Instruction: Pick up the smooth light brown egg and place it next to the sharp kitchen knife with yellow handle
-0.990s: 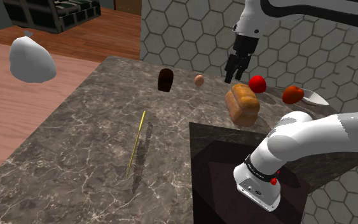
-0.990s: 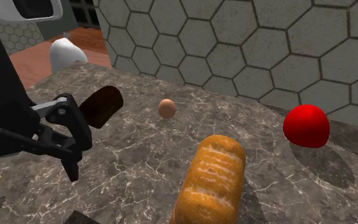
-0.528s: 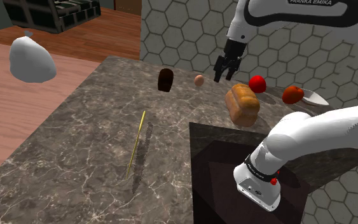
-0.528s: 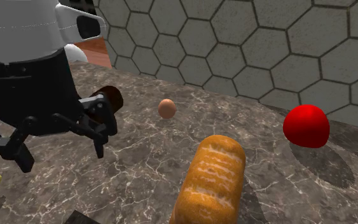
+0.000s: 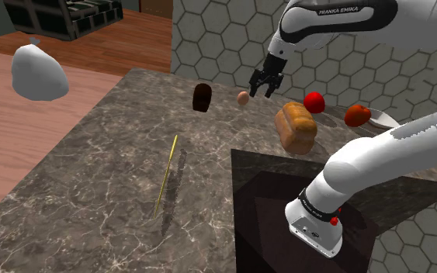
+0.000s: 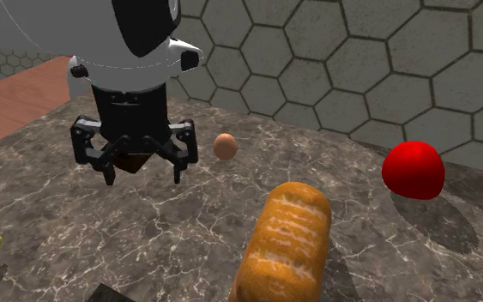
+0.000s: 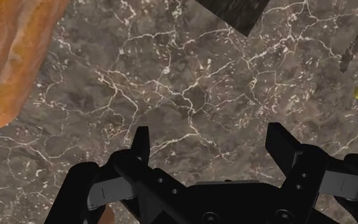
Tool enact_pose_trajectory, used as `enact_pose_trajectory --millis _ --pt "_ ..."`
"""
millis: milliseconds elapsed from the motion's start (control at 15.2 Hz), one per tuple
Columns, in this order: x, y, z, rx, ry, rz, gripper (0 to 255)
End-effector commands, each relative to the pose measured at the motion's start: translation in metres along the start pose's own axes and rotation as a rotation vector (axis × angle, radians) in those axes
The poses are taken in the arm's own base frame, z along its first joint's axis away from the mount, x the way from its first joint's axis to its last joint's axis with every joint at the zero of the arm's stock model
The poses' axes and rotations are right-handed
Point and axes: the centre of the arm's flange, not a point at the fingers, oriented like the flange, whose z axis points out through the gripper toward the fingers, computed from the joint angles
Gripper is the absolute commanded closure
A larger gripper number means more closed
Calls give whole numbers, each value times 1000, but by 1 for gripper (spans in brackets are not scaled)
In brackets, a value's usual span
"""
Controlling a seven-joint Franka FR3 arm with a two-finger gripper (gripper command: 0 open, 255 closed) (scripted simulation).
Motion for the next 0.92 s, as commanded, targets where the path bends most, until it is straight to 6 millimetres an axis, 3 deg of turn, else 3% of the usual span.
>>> enact_pose_trajectory --millis 0,858 --pt "19 14 12 12 24 40 0" --pt "128 118 67 90 162 290 0"
